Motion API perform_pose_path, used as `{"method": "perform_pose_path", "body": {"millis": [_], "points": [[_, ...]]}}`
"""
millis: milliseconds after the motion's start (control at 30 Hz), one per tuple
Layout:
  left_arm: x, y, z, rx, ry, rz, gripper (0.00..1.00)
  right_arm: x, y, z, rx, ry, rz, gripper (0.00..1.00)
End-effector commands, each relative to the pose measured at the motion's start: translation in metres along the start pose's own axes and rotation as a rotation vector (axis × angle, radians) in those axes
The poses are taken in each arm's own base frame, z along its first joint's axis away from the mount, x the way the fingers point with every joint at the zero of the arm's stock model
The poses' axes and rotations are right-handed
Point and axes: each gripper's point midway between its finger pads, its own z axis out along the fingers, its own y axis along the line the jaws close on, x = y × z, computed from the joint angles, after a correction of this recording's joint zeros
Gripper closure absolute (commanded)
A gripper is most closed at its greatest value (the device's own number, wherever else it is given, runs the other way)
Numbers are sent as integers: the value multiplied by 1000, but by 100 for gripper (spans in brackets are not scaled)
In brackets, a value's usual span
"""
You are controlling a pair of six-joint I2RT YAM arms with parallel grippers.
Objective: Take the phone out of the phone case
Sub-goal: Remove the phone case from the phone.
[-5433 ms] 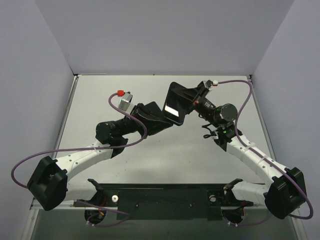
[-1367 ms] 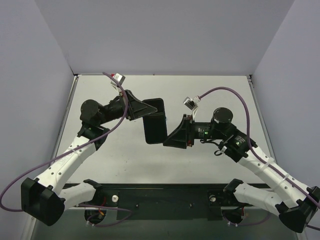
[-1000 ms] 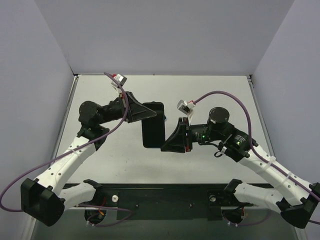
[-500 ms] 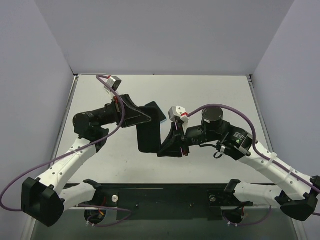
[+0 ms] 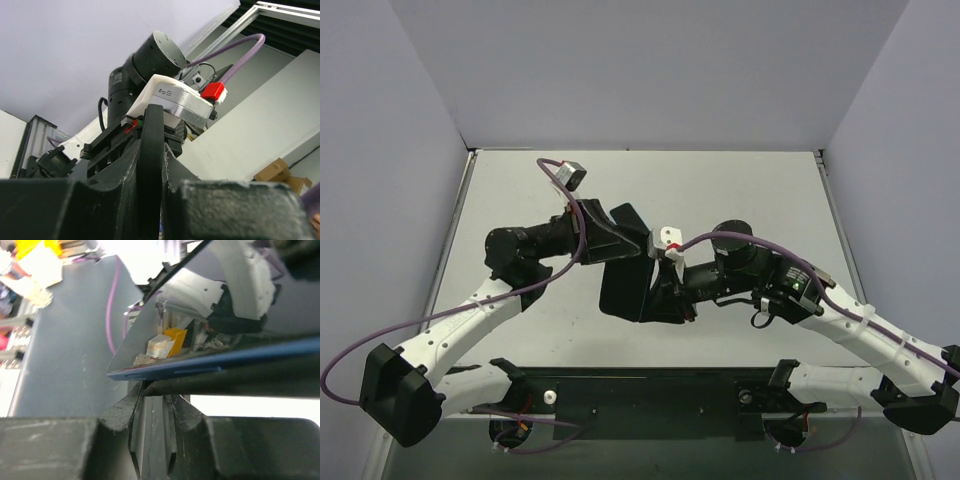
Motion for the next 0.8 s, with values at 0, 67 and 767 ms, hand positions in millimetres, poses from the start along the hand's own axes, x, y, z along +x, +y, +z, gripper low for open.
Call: {"method": "perform_pose_path", "body": {"millis": [0,67,767], "points": [[12,-47,8,108,8,-58,100,-34,-129,-26,682,-331,169,100],[2,-41,6,99,-68,-66,100,-26,-144,-45,843,-431,300,100],[-92,57,-84,-448,-550,210,100,-58,-34,-37,265,-594,725,35]]}}
